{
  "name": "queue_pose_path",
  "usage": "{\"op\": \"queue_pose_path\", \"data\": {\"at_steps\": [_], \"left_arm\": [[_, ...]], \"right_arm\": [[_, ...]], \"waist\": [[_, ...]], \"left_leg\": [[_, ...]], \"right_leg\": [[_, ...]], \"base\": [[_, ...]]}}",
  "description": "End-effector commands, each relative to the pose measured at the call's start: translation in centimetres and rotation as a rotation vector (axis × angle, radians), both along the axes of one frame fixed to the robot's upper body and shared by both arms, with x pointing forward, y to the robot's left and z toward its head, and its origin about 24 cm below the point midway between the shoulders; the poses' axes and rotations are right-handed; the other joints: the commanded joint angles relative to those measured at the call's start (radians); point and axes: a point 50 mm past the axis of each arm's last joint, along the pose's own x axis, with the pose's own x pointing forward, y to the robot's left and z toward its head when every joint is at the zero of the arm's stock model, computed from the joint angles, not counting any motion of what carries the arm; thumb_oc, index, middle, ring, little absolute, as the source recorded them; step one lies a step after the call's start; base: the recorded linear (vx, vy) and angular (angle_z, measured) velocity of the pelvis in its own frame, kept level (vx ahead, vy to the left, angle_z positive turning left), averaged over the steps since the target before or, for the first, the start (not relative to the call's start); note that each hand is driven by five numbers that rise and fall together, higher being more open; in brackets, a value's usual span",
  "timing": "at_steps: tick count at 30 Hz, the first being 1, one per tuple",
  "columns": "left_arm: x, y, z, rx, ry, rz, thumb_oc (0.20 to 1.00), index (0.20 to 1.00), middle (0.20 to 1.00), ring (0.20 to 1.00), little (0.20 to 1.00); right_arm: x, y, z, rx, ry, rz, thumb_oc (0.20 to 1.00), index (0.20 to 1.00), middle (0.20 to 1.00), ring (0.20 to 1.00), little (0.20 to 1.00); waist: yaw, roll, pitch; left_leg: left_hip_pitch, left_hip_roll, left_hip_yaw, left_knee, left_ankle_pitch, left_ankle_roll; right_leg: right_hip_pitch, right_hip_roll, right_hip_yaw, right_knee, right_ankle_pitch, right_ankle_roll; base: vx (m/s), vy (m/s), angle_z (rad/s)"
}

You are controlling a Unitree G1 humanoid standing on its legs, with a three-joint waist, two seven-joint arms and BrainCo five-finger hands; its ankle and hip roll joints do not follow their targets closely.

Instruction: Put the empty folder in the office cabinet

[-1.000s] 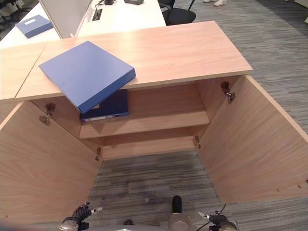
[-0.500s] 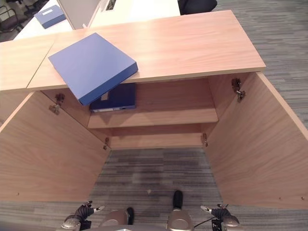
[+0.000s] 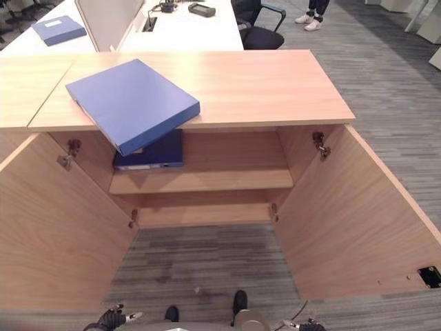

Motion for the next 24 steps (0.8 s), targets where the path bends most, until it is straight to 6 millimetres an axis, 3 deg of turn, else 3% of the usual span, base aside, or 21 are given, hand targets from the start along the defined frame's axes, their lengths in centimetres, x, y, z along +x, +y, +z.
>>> {"op": "queue_pose_path", "data": {"at_steps": [1, 11, 12, 14, 15, 16, 18, 19, 20, 24], "left_arm": [[2.0, 0.8, 0.6, 0.042, -0.041, -0.047, 1.000, 1.000, 1.000, 1.000, 1.000], [1.8, 0.7, 0.6, 0.037, -0.042, -0.048, 1.000, 1.000, 1.000, 1.000, 1.000], [2.2, 0.6, 0.7, 0.034, -0.058, -0.054, 1.000, 1.000, 1.000, 1.000, 1.000], [4.7, 0.6, 1.7, 0.041, -0.167, -0.075, 1.000, 1.000, 1.000, 1.000, 1.000], [7.4, 0.7, 3.2, 0.061, -0.288, -0.105, 1.000, 1.000, 1.000, 1.000, 1.000], [8.8, 0.7, 4.2, 0.076, -0.358, -0.124, 1.000, 1.000, 1.000, 1.000, 1.000], [13.9, 1.2, 11.1, 0.227, -0.729, -0.256, 1.000, 1.000, 1.000, 1.000, 1.000], [14.8, 1.4, 14.7, 0.415, -0.912, -0.308, 1.000, 1.000, 1.000, 1.000, 1.000], [15.2, 1.5, 16.7, 0.561, -1.002, -0.369, 1.000, 1.000, 1.000, 1.000, 1.000], [15.8, 2.2, 20.6, 0.786, -1.124, -0.459, 1.000, 1.000, 1.000, 1.000, 1.000]], "right_arm": [[2.9, -0.5, 0.7, -0.028, -0.058, 0.064, 1.000, 1.000, 1.000, 1.000, 1.000], [2.8, -0.5, 0.7, -0.026, -0.060, 0.053, 1.000, 1.000, 1.000, 1.000, 1.000], [2.6, -0.5, 0.7, -0.027, -0.056, 0.047, 1.000, 1.000, 1.000, 1.000, 1.000], [2.6, -0.6, 0.7, -0.029, -0.061, 0.043, 1.000, 1.000, 1.000, 1.000, 1.000], [2.7, -0.7, 0.8, -0.034, -0.069, 0.040, 1.000, 1.000, 1.000, 1.000, 1.000], [2.8, -0.6, 0.8, -0.034, -0.076, 0.035, 1.000, 1.000, 1.000, 1.000, 1.000], [3.2, -0.2, 0.8, -0.035, -0.125, 0.016, 1.000, 1.000, 1.000, 1.000, 1.000], [2.4, 0.5, 0.4, -0.050, -0.120, 0.004, 1.000, 1.000, 1.000, 1.000, 1.000], [2.0, 0.6, 0.3, -0.057, -0.111, 0.002, 1.000, 1.000, 1.000, 1.000, 1.000], [1.3, 1.0, 0.1, -0.050, -0.093, -0.001, 1.000, 1.000, 1.000, 1.000, 1.000]], "waist": [[0.015, -0.015, 0.038], [0.013, -0.011, 0.036], [0.011, -0.009, 0.036], [0.009, -0.008, 0.036], [0.011, -0.008, 0.035], [0.012, -0.009, 0.035], [0.024, -0.017, 0.035], [0.036, -0.026, 0.025], [0.037, -0.031, 0.019], [0.034, -0.035, 0.010]], "left_leg": [[0.009, 0.014, -0.022, 0.003, -0.036, -0.046], [0.009, -0.001, -0.018, 0.003, -0.048, -0.037], [0.009, -0.004, -0.017, 0.003, -0.050, -0.036], [0.013, -0.007, -0.019, 0.003, -0.053, -0.034], [0.014, -0.008, -0.021, 0.003, -0.054, -0.033], [0.015, -0.008, -0.022, 0.003, -0.055, -0.033], [0.016, -0.009, -0.024, 0.003, -0.057, -0.035], [0.020, -0.007, -0.022, 0.003, -0.063, -0.036], [0.024, -0.006, -0.020, 0.003, -0.068, -0.037], [0.034, -0.004, -0.012, 0.003, -0.076, -0.039]], "right_leg": [[0.112, -0.064, 0.022, 0.024, -0.137, 0.092], [0.109, -0.081, 0.024, 0.018, -0.126, 0.107], [0.109, -0.083, 0.024, 0.018, -0.126, 0.109], [0.111, -0.087, 0.027, 0.017, -0.126, 0.111], [0.114, -0.090, 0.024, 0.016, -0.126, 0.114], [0.116, -0.091, 0.022, 0.016, -0.127, 0.115], [0.120, -0.095, 0.019, 0.015, -0.126, 0.123], [0.127, -0.095, 0.014, 0.013, -0.130, 0.128], [0.132, -0.095, 0.013, 0.012, -0.134, 0.129], [0.138, -0.094, 0.016, 0.011, -0.137, 0.130]], "base": [[0.01, 0.030, -0.03], [0.01, 0.018, -0.02], [0.01, 0.026, -0.04], [0.01, 0.026, -0.04], [0.00, 0.000, 0.00], [0.00, 0.000, 0.00], [0.00, -0.055, 0.03], [0.03, -0.079, 0.06], [0.05, -0.071, 0.11], [0.01, -0.011, 0.00]]}}
